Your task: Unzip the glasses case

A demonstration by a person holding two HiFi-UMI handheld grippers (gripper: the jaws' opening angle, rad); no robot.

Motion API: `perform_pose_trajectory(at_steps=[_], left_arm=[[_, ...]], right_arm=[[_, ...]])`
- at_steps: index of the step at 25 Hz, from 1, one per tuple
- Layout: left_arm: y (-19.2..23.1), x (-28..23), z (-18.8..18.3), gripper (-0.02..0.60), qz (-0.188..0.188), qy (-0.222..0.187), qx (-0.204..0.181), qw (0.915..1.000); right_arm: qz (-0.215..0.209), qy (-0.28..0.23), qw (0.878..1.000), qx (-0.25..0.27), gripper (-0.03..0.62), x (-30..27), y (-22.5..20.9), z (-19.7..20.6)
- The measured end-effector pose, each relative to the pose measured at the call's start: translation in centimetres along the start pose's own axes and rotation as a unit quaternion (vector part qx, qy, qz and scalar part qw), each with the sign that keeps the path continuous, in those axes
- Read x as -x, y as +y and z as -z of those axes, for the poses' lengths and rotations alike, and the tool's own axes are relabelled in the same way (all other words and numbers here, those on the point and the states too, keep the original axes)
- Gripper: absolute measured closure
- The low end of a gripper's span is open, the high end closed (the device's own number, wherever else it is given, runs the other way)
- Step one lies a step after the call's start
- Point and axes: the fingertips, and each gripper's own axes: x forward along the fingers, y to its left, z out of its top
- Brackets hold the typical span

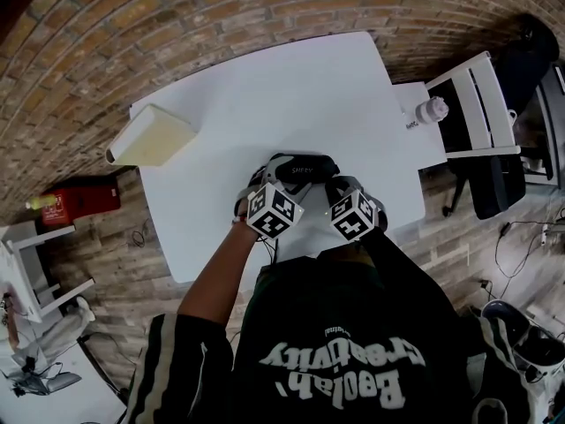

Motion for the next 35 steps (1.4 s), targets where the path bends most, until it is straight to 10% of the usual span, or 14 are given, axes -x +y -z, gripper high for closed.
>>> perform_pose_trajectory(at_steps=[18, 35], left_arm=[[-0.1, 0.0, 0.3, 0.321, 0.011, 0.003, -0.024, 0.9996], [0.3, -0.1, 0.7, 0.351, 0.004, 0.028, -0.102, 0.9943]], right_arm=[[0.065, 0.008, 0.997, 0.041, 0.58, 0.6, -2.5, 0.4], [0.051, 0.055, 0.975, 0.208, 0.58, 0.8, -4.7, -0.7]])
